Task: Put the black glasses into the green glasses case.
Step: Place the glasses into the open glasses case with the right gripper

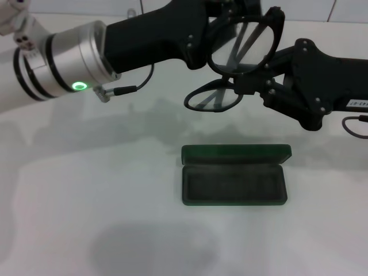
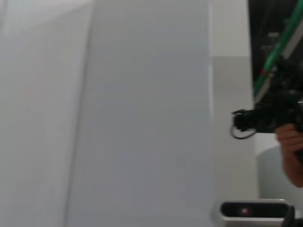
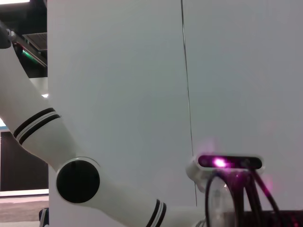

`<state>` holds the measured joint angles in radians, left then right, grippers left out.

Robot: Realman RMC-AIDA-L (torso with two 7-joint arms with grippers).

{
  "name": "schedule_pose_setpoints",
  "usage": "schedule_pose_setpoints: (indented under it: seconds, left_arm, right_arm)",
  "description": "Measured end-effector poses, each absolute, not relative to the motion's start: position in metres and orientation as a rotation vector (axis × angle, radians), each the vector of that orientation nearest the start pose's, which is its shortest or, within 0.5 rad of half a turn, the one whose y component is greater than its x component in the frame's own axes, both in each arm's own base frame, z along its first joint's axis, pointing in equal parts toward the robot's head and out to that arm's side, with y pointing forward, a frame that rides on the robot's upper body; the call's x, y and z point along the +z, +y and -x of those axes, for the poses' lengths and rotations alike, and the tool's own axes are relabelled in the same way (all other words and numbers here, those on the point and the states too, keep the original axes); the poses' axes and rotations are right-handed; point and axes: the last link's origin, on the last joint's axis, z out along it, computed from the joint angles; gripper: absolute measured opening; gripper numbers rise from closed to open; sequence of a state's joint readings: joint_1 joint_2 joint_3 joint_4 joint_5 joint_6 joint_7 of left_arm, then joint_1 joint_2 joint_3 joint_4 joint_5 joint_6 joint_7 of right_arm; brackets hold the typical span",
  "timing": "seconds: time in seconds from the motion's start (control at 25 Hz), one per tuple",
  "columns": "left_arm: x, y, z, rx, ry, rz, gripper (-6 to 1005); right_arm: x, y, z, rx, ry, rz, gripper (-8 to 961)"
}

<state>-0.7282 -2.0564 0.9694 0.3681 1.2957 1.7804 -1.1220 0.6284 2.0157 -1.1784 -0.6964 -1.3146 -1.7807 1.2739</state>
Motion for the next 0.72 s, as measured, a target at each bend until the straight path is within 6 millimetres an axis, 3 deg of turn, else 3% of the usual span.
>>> schedule_pose_setpoints:
  seconds: [0.28, 0.32, 0.36, 0.4, 0.52, 0.72]
  left_arm:
    - [0.012, 0.345, 0.171, -1.552, -0.221, 2.447, 30]
    - [0.024, 0.344, 0.189, -1.546, -0.261, 2.349, 30]
    - [0.024, 0.344, 0.189, -1.546, -0.261, 2.349, 30]
    - [0.036, 0.339, 0.207, -1.533, -0.290, 2.269, 30]
    - [0.051, 0.327, 0.231, -1.501, -0.319, 2.181, 30]
    - [0.058, 0.307, 0.259, -1.450, -0.375, 2.107, 30]
  right_arm:
    - [0.012, 0.330, -0.134, 1.303, -0.016, 2.942, 53]
    - [0.010, 0.332, -0.133, 1.270, 0.003, 2.975, 53]
    - [0.009, 0.333, -0.130, 1.227, 0.021, 3.012, 53]
    - [0.007, 0.336, -0.127, 1.172, 0.045, 3.053, 53]
    - [0.002, 0.344, -0.117, 0.900, 0.122, 3.191, 54]
    - [-0.008, 0.352, -0.103, 0.152, 0.285, 3.329, 54]
